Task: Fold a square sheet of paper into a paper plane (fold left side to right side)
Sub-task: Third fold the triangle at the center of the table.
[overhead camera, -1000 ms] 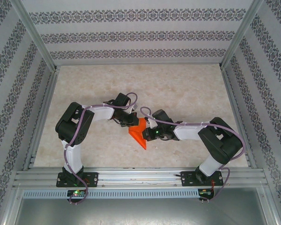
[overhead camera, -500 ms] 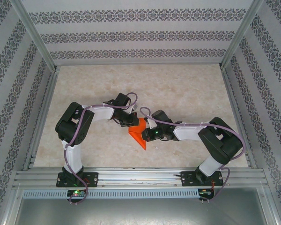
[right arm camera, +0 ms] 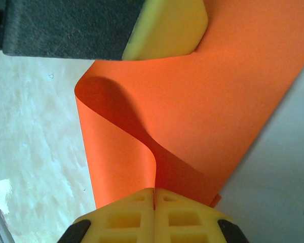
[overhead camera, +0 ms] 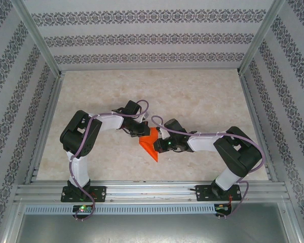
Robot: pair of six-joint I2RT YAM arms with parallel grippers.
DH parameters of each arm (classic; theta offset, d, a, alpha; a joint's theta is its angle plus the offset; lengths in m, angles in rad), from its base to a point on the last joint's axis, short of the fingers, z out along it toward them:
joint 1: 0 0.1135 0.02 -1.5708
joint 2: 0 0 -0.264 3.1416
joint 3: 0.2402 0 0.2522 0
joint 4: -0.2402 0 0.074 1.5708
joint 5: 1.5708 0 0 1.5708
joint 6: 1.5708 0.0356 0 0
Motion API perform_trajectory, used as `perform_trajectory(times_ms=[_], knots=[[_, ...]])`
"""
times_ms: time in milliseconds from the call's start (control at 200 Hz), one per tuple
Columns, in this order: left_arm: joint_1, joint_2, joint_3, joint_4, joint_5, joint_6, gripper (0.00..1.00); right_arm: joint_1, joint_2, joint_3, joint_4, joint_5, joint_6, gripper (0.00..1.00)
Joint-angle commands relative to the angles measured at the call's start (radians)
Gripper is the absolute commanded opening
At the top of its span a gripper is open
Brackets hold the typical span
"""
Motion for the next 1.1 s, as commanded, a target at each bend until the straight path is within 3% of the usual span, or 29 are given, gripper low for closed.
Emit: perform_trajectory(times_ms=[0,660,1094], knots=[[-0.017,0.027,-0.005,-0.066,-0.059,0.018,0.00,0.004,0.012,0.010,-0.010,0.022,0.007,0.00],[-0.017,0.026,-0.005,-0.065,-0.058,0.014,0.00,0.002,0.047,0.017,-0.026,0.019,0.002,0.00],[-0.009,-0.092,0.028,-0.078,-0.115,0.022,0.14,0.001,0.068,-0.022,-0.062,0.038,0.008,0.00]])
